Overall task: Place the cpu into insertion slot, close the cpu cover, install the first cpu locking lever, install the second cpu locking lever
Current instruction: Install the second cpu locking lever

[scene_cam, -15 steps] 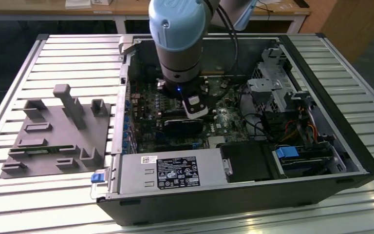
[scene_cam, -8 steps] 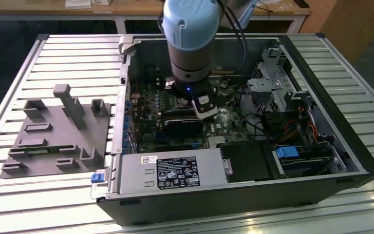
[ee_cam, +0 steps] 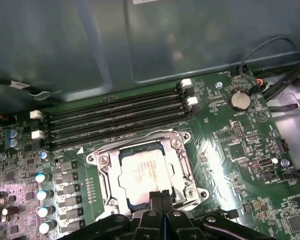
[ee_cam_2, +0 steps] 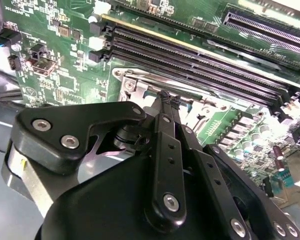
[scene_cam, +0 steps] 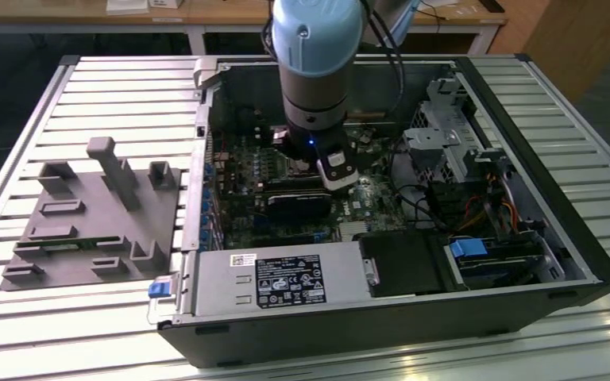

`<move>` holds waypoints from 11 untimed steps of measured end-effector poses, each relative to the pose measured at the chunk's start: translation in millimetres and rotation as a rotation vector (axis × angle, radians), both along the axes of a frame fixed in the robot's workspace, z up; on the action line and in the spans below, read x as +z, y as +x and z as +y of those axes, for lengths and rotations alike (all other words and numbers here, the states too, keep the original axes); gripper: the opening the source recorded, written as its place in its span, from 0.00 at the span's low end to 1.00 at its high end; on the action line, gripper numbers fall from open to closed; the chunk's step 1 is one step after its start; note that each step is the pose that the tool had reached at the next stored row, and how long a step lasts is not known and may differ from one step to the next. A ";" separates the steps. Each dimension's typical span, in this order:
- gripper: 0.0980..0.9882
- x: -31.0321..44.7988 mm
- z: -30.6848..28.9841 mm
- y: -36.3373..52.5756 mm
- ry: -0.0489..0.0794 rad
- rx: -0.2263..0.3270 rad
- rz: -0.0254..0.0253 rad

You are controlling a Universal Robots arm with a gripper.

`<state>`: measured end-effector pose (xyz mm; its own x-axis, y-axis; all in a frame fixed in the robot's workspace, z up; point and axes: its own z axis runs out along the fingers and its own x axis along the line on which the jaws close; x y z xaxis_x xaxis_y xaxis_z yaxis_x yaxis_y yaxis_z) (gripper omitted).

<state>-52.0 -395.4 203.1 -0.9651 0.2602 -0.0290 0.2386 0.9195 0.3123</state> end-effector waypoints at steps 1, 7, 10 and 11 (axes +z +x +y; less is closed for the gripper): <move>0.00 0.0 1.3 0.1 -0.008 0.000 0.0011; 0.00 0.0 11.3 0.4 -0.051 0.000 0.0058; 0.00 0.0 17.3 0.4 -0.062 0.000 0.0060; 0.00 0.0 19.5 0.4 -0.066 0.000 0.0061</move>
